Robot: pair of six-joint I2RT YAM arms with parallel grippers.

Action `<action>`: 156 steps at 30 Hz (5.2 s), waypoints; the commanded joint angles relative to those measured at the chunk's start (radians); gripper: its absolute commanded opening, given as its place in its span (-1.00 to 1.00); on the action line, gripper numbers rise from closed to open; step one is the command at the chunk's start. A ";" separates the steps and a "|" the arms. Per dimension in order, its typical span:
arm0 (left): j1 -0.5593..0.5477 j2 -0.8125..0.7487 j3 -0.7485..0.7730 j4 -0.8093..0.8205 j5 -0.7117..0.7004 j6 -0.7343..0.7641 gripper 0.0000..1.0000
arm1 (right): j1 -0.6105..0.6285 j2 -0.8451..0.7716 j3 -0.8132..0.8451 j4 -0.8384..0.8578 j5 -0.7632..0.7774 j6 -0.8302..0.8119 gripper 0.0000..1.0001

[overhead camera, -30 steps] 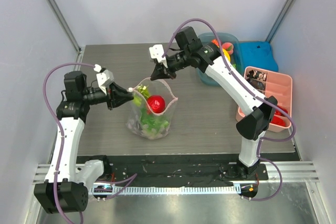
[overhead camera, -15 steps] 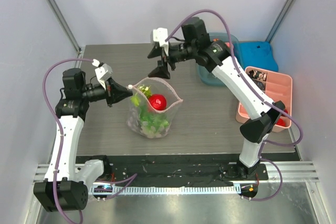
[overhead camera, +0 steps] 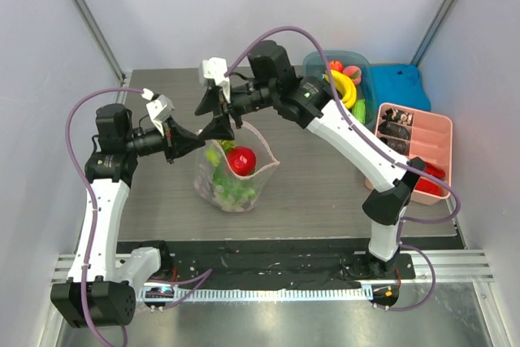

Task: Place the food in the zip-top bag and seal the zipper
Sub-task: Zip the zipper food storage bag at the center of the board, then place the zipper food storage bag at the center of the board.

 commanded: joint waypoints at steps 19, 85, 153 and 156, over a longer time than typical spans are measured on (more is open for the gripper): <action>-0.005 -0.022 0.047 0.072 -0.019 -0.040 -1.00 | 0.070 0.028 -0.035 -0.102 0.282 -0.146 -0.99; -0.059 -0.078 0.025 0.391 -0.305 -0.341 -1.00 | -0.344 -0.426 -0.630 -0.302 0.285 -0.360 -0.98; -0.125 0.041 0.189 0.193 -1.001 -0.350 1.00 | -0.232 0.097 -0.280 0.692 0.921 1.714 -0.99; -0.125 0.010 0.156 0.187 -1.009 -0.335 1.00 | -0.215 0.048 -0.402 0.642 0.941 1.781 -0.99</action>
